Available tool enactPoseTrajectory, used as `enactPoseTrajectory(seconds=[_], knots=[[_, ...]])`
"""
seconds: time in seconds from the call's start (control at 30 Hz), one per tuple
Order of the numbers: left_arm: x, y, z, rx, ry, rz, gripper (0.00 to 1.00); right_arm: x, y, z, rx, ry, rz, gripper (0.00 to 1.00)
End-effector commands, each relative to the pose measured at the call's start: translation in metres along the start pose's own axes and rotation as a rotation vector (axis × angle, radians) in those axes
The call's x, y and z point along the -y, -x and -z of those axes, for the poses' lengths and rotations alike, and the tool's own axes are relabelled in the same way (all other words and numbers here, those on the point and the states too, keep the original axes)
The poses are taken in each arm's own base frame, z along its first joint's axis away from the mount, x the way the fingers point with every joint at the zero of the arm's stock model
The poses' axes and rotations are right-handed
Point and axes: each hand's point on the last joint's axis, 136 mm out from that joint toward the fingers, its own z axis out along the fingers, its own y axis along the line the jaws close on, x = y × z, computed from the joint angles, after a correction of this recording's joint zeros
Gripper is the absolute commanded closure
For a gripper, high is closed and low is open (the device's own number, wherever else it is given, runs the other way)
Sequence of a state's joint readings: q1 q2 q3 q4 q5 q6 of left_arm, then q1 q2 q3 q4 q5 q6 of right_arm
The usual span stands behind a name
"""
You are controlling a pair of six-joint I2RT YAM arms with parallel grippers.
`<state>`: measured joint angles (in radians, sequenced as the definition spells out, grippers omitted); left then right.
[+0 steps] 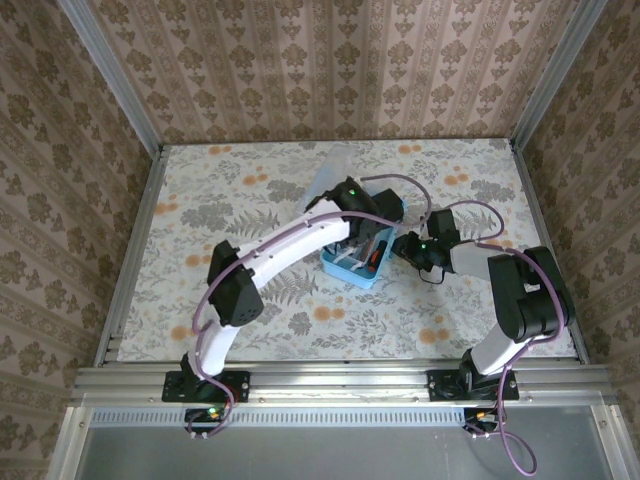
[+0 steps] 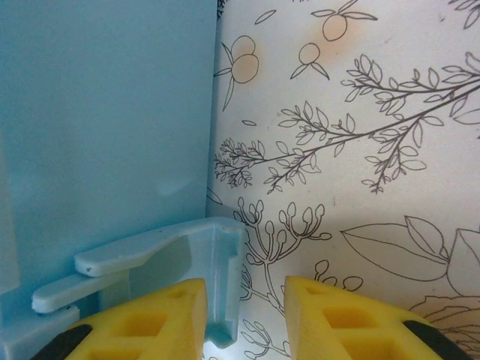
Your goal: Pack the tool kit
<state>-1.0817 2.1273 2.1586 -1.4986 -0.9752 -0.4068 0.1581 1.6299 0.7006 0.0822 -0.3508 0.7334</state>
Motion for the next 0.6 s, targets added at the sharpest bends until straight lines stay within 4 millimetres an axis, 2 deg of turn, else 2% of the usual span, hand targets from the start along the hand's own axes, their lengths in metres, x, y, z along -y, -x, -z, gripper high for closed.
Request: enactPoseTrajectory(seconds=[0.0,0.23,0.43,0.57], knots=[[0.038,0.01,0.037,0.054,-0.088,0.016,1.0,-0.022,0.01,-0.004,0.021,0.067,0.022,0.65],[0.07,0.014,0.063,0.077,-0.139,-0.002,1.0,-0.02,0.011,-0.001,0.024,0.064,0.021,0.65],[0.098,0.018,0.088,0.1,-0.314,0.032,1.0,-0.016,0.011,0.001,0.026,0.06,0.019,0.64],[0.107,0.026,0.103,0.134,-0.422,0.052,1.0,-0.016,0.013,0.003,0.032,0.062,0.016,0.64]])
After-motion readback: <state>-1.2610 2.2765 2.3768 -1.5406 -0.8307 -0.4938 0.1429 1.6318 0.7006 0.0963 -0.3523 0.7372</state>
